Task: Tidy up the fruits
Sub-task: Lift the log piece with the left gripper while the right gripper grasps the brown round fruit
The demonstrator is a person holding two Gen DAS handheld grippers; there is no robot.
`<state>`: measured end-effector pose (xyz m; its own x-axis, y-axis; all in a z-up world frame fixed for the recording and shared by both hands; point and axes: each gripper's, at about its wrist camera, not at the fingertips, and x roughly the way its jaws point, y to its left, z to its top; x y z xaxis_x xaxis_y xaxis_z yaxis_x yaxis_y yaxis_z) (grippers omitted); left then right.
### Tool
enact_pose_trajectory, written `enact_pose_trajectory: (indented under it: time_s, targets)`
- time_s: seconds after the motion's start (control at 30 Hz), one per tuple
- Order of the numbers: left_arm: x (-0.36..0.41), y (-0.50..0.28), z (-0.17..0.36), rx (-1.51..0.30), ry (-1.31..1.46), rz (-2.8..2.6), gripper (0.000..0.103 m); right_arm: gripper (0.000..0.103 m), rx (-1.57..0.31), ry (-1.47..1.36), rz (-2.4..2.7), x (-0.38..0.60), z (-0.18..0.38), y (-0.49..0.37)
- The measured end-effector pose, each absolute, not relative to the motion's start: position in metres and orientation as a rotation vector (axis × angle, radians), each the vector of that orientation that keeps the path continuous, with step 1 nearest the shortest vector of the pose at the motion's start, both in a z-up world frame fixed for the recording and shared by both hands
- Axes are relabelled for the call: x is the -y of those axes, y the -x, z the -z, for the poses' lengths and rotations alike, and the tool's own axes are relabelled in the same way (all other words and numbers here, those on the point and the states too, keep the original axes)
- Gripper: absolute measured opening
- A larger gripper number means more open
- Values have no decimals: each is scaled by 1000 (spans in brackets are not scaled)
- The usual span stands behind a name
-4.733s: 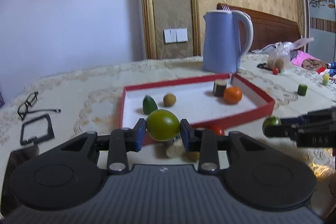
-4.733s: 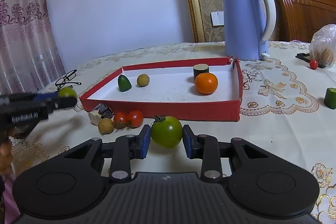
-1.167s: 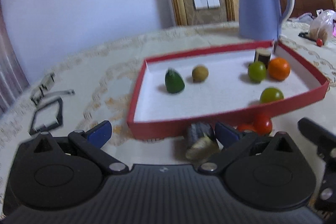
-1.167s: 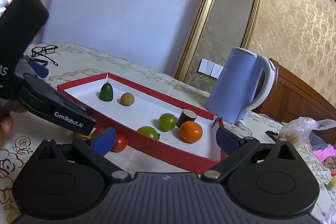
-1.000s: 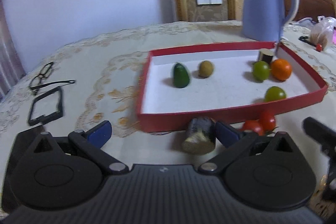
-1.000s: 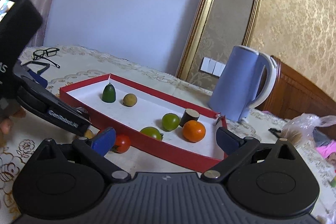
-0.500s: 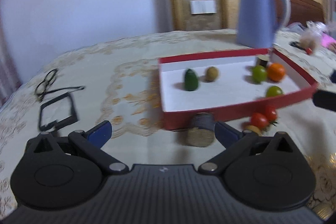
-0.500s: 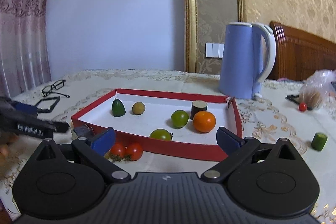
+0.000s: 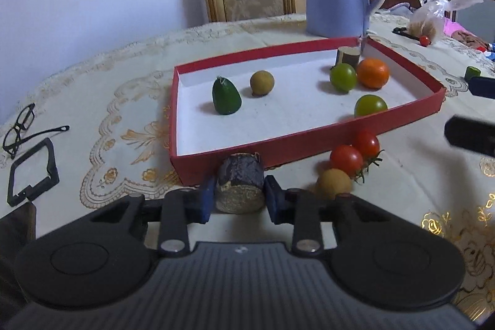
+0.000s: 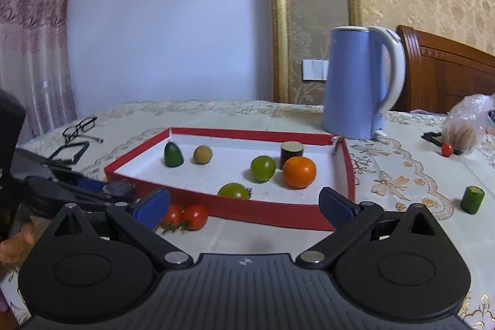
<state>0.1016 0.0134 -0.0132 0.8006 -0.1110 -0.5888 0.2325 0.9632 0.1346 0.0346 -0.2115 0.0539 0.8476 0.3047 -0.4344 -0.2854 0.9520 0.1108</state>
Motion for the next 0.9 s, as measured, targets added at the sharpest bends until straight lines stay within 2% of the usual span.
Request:
enact_pose_trajectory:
  time_s: [0.17,0.27,0.37,0.43,0.5,0.57,0.67,0.8,0.9]
  targets:
    - [-27,-87,8,-527,-134,128,31,101,-458,71,-395,189,-51,-24]
    - [-40,-79,5,-473,-89,57,31,85,-444,151,-477,171,-53,-19]
    - [-49,-79,4,-456,-64,-3,31,77,-429,263,-559,148,-55,-18]
    - [-57,-79,4,-451,-35,-25,31,67,-434,319,-612,137,-54,-23]
    - [-66,-81,4,-463,10,-31,30,52,-452,347,-688,129,-52,-30]
    - [-71,-83,6,-475,43,-24,30,44,-482,355,-731,124,-50,-40]
    - [-70,-83,7,-476,41,-25,30,43,-521,376,-737,119,-45,-55]
    - [-65,-83,8,-469,15,-29,31,34,-584,375,-766,115,-39,-70]
    - [-66,-83,8,-470,22,-26,30,34,-589,388,-765,112,-39,-71]
